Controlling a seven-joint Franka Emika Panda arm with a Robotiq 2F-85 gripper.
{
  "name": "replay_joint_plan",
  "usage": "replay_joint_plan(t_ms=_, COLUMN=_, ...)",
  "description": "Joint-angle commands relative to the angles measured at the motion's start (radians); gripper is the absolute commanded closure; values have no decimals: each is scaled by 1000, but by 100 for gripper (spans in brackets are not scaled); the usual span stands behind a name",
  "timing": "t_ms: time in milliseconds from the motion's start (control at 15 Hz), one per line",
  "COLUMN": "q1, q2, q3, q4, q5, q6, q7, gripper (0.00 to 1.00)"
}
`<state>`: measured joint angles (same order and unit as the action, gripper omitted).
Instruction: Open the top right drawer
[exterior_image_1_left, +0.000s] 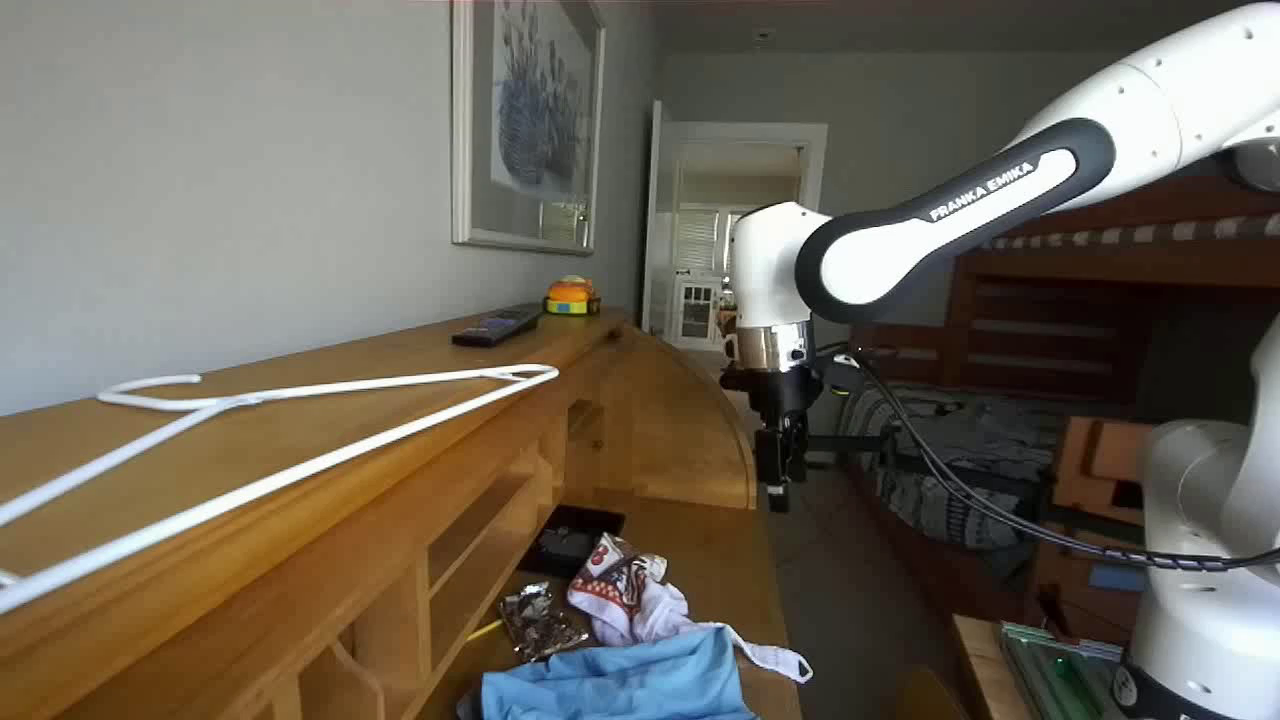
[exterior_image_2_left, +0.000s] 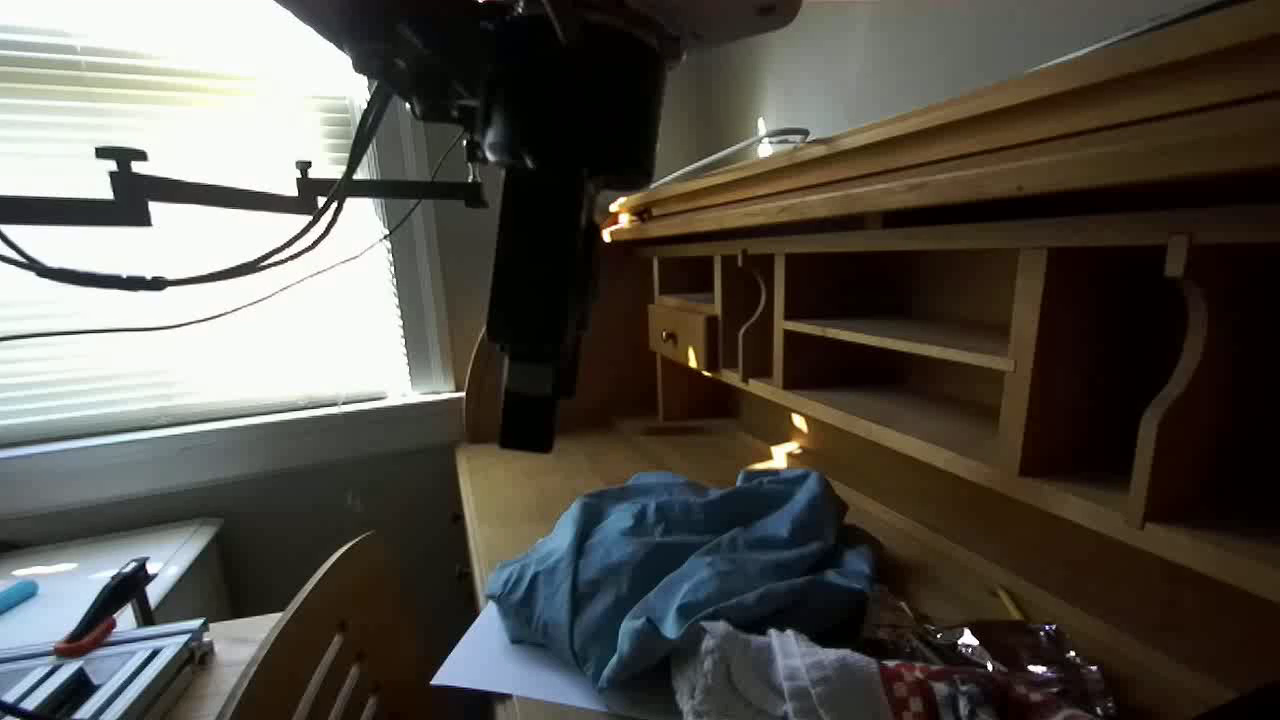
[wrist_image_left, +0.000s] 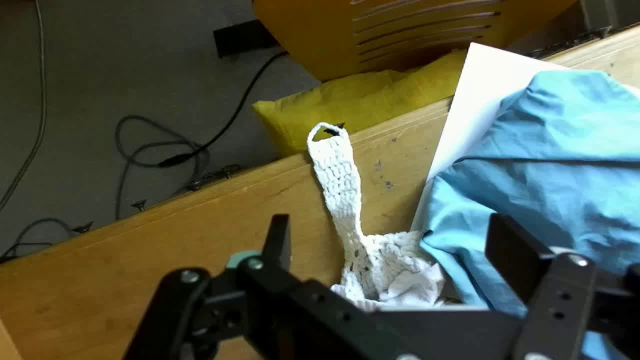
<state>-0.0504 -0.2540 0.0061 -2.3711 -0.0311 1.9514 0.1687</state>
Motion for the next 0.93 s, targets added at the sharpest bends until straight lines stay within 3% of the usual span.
replay_joint_plan(t_ms=0, q1=4, q2=0, q3=-4, q4=1, q5=-1, q6=-1, q7=0, gripper=0)
replay_joint_plan(t_ms=867, q1=4, q2=0, q3=-1, q4=12, q5=6, q6=4, q7=17, gripper=0)
